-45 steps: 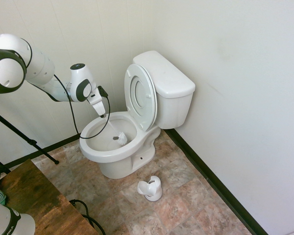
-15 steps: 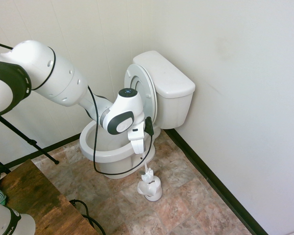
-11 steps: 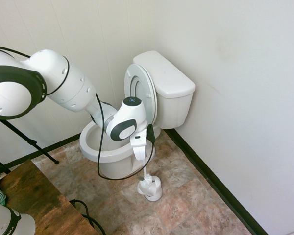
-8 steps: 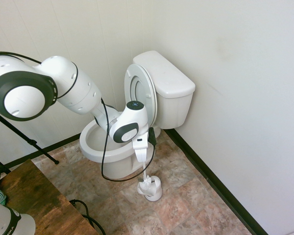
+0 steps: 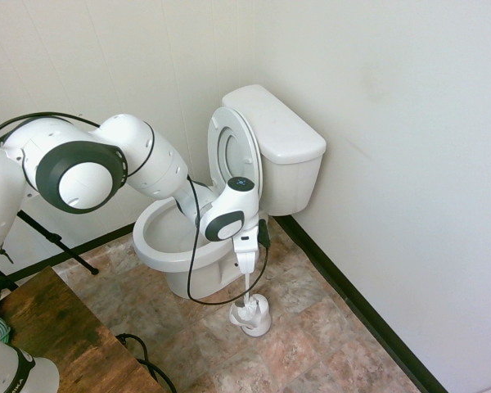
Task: Clean the toilet
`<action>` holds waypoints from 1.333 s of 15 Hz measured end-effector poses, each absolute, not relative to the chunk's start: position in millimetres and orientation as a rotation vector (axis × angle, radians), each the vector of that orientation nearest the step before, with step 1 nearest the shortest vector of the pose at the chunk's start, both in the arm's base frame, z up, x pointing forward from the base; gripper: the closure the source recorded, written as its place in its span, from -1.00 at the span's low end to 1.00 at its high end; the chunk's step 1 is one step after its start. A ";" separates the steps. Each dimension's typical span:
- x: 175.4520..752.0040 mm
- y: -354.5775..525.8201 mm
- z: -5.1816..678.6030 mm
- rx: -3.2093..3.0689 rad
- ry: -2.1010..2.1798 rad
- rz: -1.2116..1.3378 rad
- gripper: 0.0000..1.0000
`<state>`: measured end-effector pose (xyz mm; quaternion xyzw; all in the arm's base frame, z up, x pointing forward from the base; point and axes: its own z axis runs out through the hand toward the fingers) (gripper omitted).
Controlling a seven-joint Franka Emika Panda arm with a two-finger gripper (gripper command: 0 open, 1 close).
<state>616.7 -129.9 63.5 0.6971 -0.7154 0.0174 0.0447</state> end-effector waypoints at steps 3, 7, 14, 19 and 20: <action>629.4 -141.6 41.8 2.106 -2.185 0.028 1.00; 638.8 -142.1 15.2 2.109 -2.173 0.006 1.00; 649.8 -162.1 5.3 2.107 -2.202 -0.099 -1.00; 658.9 -166.7 -0.3 2.107 -2.195 -0.135 -1.00; 660.0 -167.9 -1.5 2.106 -2.195 -0.137 -1.00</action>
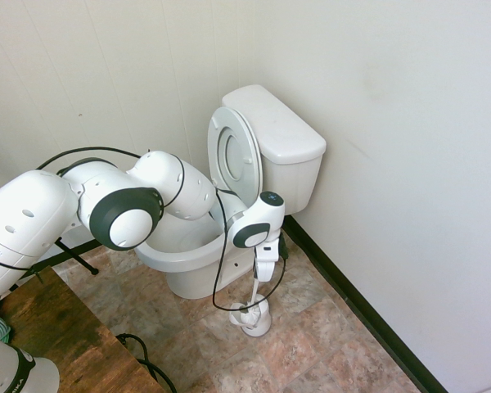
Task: Clean the toilet
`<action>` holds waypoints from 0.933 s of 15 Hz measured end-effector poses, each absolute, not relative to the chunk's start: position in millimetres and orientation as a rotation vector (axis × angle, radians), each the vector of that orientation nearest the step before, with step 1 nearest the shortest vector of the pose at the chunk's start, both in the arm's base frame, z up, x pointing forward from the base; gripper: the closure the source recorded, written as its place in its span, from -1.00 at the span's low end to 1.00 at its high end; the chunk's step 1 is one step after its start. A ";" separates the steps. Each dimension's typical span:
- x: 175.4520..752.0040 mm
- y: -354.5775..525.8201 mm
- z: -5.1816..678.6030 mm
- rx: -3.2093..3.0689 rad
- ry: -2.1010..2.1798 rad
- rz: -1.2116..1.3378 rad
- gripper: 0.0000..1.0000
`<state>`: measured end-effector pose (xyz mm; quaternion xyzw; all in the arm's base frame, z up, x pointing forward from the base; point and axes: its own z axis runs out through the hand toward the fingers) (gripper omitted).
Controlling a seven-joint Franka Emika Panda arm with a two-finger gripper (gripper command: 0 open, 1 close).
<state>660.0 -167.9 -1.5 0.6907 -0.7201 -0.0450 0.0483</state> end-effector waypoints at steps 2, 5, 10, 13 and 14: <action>661.8 -171.2 -3.0 2.101 -2.198 -0.143 -1.00; 662.9 -177.0 -3.1 2.089 -2.205 -0.160 -1.00; 662.0 -183.2 -2.3 2.080 -2.216 -0.160 -1.00; 664.1 -193.1 6.6 2.081 -2.232 -0.139 -1.00; 666.3 -198.2 14.3 2.086 -2.242 -0.128 -1.00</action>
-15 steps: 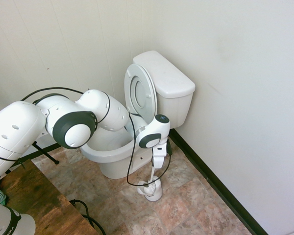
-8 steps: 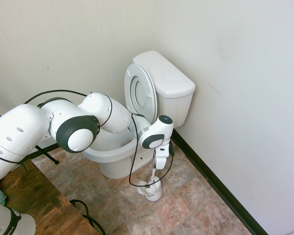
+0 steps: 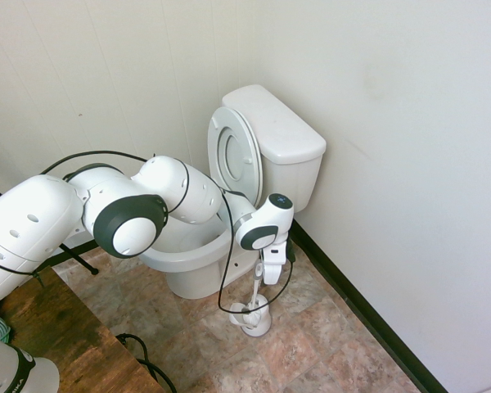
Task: Clean the toilet
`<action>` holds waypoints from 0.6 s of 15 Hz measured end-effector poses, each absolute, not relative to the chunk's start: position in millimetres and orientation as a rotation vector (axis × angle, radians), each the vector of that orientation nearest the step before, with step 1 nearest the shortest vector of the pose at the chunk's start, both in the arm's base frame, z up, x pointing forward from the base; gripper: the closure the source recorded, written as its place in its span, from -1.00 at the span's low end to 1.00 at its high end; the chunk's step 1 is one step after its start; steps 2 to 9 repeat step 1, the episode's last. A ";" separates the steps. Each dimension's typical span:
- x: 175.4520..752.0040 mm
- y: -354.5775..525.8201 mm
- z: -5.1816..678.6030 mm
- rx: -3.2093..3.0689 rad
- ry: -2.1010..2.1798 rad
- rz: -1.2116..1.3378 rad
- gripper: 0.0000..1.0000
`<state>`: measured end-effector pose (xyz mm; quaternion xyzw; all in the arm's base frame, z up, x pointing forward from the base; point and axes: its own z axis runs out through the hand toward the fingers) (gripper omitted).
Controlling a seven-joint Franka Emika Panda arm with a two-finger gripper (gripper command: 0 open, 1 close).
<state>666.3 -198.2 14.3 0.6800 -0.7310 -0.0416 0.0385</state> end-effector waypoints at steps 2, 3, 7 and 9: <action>668.0 -204.6 24.2 2.089 -2.255 -0.116 -1.00; 668.0 -204.6 24.2 2.089 -2.255 -0.116 -1.00; 668.0 -204.6 24.2 2.089 -2.255 -0.116 -1.00; 668.0 -204.6 24.2 2.089 -2.255 -0.116 -1.00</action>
